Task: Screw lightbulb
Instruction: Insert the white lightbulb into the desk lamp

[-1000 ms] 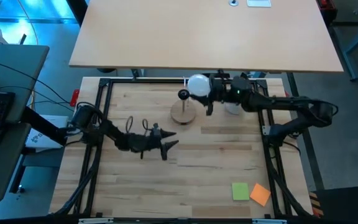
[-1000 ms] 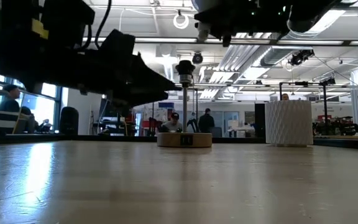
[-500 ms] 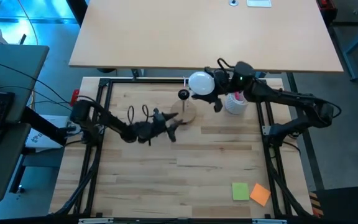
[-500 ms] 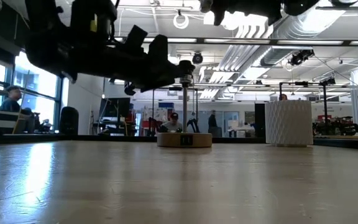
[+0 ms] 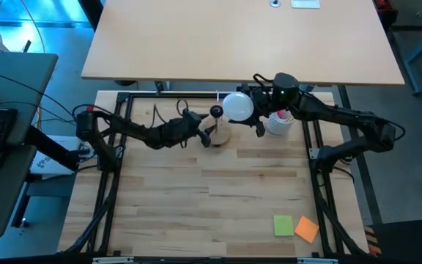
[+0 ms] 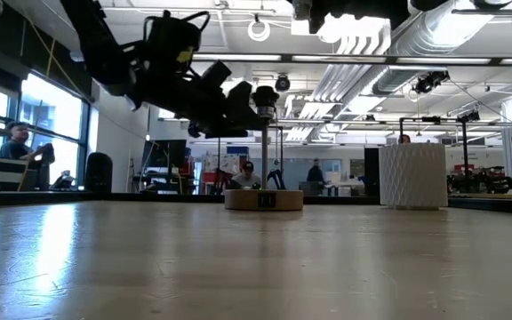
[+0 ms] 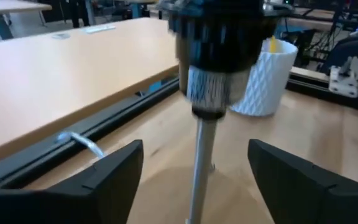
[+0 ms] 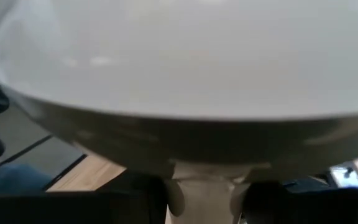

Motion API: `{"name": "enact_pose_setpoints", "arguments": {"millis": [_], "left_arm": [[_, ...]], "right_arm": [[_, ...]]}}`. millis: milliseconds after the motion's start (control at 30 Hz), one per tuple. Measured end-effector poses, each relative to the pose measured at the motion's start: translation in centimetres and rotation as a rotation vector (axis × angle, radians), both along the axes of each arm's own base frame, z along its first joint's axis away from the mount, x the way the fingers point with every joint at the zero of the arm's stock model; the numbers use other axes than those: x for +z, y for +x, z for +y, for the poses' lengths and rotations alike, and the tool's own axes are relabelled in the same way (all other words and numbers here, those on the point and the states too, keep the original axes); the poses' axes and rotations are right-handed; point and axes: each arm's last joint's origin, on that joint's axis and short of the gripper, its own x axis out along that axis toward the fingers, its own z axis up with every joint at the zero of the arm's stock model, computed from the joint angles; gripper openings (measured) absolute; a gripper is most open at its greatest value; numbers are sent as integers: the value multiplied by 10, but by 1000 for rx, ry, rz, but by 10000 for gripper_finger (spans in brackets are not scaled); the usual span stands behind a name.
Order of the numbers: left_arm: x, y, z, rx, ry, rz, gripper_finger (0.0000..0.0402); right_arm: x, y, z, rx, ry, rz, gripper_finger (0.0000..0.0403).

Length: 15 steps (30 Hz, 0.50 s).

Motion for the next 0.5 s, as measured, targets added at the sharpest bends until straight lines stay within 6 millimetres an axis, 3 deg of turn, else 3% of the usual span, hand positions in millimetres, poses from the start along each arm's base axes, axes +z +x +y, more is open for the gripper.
{"name": "enact_pose_setpoints", "arguments": {"millis": [300, 500], "left_arm": [[-9, 33, 17, 67, 37, 20, 301], [-8, 37, 9, 178, 81, 25, 301]], "right_arm": [[3, -11, 4, -5, -8, 34, 142], [0, -11, 3, -22, -20, 56, 142]]}}
